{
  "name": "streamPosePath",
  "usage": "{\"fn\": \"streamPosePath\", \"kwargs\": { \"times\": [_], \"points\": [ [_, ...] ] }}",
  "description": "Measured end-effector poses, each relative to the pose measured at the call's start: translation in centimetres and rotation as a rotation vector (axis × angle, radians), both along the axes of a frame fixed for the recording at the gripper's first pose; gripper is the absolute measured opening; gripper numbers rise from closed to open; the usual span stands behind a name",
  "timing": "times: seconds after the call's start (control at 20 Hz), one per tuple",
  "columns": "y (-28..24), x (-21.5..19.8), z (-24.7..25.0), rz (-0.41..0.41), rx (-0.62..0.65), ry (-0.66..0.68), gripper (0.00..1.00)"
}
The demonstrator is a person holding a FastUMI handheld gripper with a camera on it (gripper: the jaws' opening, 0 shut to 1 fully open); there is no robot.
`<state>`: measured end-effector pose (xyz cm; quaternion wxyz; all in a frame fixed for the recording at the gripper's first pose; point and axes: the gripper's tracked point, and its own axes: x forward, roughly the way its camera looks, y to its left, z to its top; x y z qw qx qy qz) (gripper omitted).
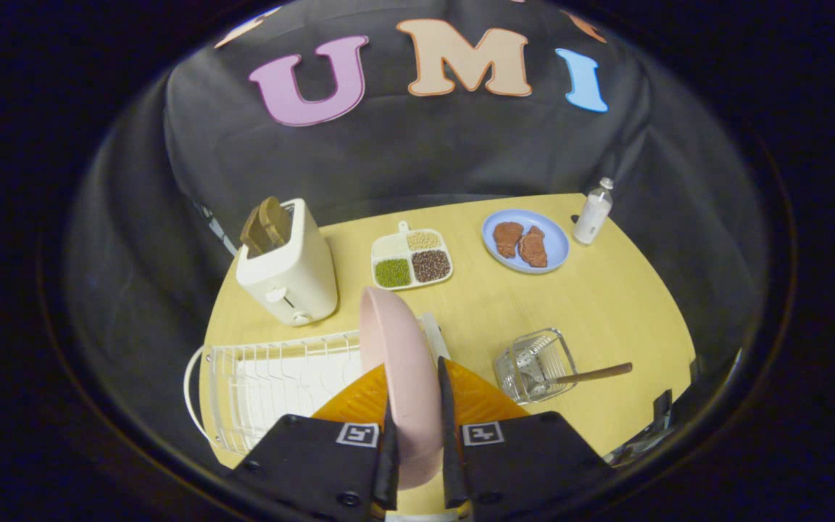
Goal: Take the plate from the dish rack, then take the spoon from the basket and place it into the plate.
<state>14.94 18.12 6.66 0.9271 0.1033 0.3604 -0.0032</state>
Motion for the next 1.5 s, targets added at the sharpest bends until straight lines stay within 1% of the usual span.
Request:
{"fn": "streamPosePath", "kwargs": {
  "times": [0.05, 0.1, 0.25, 0.4, 0.6, 0.7, 0.85, 1.0, 1.15, 1.35, 1.5],
  "points": [
    [0.4, -0.2, 0.3, 0.001, 0.042, -0.012, 0.26],
    [-0.4, -0.5, 0.7, -0.016, 0.048, -0.02, 0.25],
    [-4.7, -2.4, 2.4, -0.11, 0.057, -0.089, 0.24],
    [-8.9, -5.8, 3.6, -0.218, 0.108, -0.148, 0.24],
    [-14.3, -11.5, 2.8, -0.393, 0.203, -0.227, 0.24],
    [-16.4, -14.5, 0.9, -0.472, 0.243, -0.244, 0.24],
    [-18.8, -17.9, -3.3, -0.583, 0.296, -0.219, 0.24],
    [-20.9, -19.7, -8.2, -0.668, 0.347, -0.166, 0.24],
    [-22.8, -20.2, -12.4, -0.748, 0.405, -0.11, 0.24],
    [-24.7, -19.6, -17.6, -0.762, 0.398, -0.046, 0.24],
    [-24.5, -18.5, -20.3, -0.762, 0.47, -0.026, 0.24]
  ]
}}
